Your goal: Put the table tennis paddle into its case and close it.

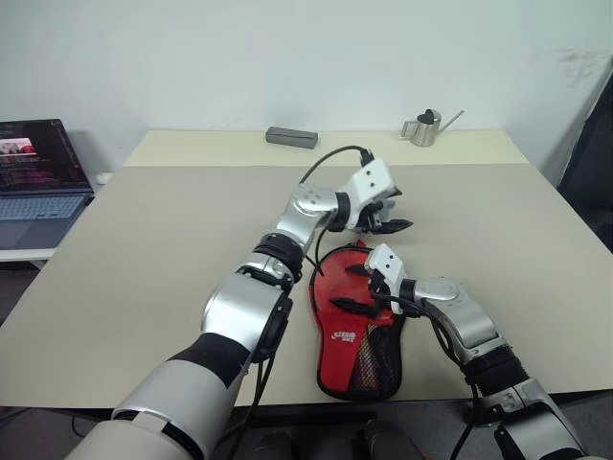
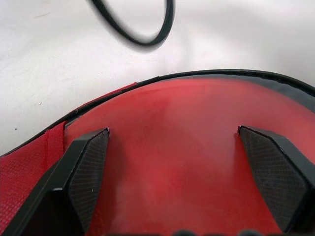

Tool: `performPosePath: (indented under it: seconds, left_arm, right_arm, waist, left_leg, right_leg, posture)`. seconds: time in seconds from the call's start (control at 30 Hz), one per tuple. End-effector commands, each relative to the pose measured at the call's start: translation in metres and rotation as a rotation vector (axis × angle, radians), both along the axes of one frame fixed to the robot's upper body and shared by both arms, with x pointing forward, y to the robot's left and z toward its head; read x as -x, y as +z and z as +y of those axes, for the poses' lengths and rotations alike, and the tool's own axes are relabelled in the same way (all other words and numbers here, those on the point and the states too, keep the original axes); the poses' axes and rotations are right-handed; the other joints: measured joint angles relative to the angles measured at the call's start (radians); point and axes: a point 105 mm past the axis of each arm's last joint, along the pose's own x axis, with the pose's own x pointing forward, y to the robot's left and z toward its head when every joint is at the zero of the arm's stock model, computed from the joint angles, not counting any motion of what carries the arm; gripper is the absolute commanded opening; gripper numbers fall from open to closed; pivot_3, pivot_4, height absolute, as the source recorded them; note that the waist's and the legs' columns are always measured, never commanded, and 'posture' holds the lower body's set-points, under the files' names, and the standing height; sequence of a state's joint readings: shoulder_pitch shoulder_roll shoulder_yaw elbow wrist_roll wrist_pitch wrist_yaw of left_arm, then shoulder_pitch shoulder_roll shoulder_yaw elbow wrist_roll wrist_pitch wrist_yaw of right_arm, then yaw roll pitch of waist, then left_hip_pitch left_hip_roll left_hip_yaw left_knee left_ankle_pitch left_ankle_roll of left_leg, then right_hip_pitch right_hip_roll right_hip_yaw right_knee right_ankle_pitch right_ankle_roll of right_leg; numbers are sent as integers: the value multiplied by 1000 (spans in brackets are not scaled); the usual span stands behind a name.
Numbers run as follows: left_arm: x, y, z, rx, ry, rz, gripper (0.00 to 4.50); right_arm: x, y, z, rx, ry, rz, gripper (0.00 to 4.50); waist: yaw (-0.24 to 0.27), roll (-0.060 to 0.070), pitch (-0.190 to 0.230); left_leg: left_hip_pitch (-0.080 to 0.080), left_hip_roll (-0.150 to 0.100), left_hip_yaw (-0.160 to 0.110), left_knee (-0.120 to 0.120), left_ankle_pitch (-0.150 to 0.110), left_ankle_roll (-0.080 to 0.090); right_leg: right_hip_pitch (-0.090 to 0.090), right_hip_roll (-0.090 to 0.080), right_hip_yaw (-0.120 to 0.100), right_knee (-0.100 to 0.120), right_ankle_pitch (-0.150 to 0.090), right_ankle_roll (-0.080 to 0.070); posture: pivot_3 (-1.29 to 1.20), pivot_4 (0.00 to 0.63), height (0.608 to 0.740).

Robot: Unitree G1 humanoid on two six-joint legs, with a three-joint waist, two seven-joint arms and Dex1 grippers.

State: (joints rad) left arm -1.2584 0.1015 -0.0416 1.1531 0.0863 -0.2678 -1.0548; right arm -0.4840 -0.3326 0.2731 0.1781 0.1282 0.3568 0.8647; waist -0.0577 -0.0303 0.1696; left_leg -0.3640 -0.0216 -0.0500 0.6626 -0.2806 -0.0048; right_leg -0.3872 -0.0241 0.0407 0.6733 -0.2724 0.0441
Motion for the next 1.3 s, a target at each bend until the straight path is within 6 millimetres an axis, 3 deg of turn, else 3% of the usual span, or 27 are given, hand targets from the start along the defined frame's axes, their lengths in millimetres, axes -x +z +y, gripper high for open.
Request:
performPosePath:
  seconds: [0.03,0.13,0.27,0.4,0.53,0.7,0.83,1.0,1.3]
  left_arm:
    - [-1,3,34,55,27,24,3537]
    - [8,-10,71,31,65,40,3537]
    - [33,-22,98,1,64,111,3537]
    - [53,-31,114,2,94,174,3537]
    - [70,-38,121,-13,87,218,3537]
    - [93,-41,118,-40,8,261,3537]
    - [86,-41,112,-43,32,231,3537]
    - [79,-39,101,-47,20,201,3537]
    - [73,-50,54,-137,-93,137,3537]
  right_arm:
    - [8,-24,-13,48,-32,115,4500]
    - [11,-1,-13,5,-2,86,4500]
    - [15,25,-15,-28,18,54,4500]
    - [18,50,-20,-61,29,29,4500]
    - [25,75,-33,-92,25,29,4500]
    - [42,91,-62,-77,7,56,4500]
    - [48,99,-83,-36,-27,45,4500]
    - [55,105,-94,-14,-37,52,4500]
    - [53,114,-115,4,-122,29,4500]
  waist:
    - [2,0,0]
    - [2,1,1]
    - [11,1,2]
    - [30,1,2]
    - [33,1,3]
    - [33,1,3]
    - [35,2,3]
    - [33,2,3]
    - [42,2,3]
  left_leg:
    - [0,0,0,0,0,0]
    - [-1,0,0,0,0,0]
    - [-7,0,-4,0,0,-1]
    - [-25,-2,-5,3,1,-2]
    - [-31,-3,-6,3,1,-3]
    - [-32,-3,-6,3,1,-2]
    - [-31,-3,-7,2,1,-2]
    - [-32,-3,-7,2,1,-2]
    - [-32,-3,-6,3,1,-2]
  right_leg:
    - [0,0,0,0,0,0]
    - [-1,-1,0,-1,3,-5]
    - [-4,-7,0,-2,2,-5]
    - [-22,-10,-1,0,3,-6]
    - [-26,-11,-2,0,3,-6]
    - [-25,-12,-3,-2,3,-6]
    - [-23,-11,-5,-6,3,-6]
    - [-22,-11,-5,-7,3,-6]
    - [-22,-11,-5,-9,3,-5]
  posture:
    - [0,150,740]
    - [0,150,740]
    - [0,150,740]
    - [0,150,740]
    - [0,150,740]
    - [0,150,740]
    - [0,150,740]
    - [0,150,740]
    - [0,150,740]
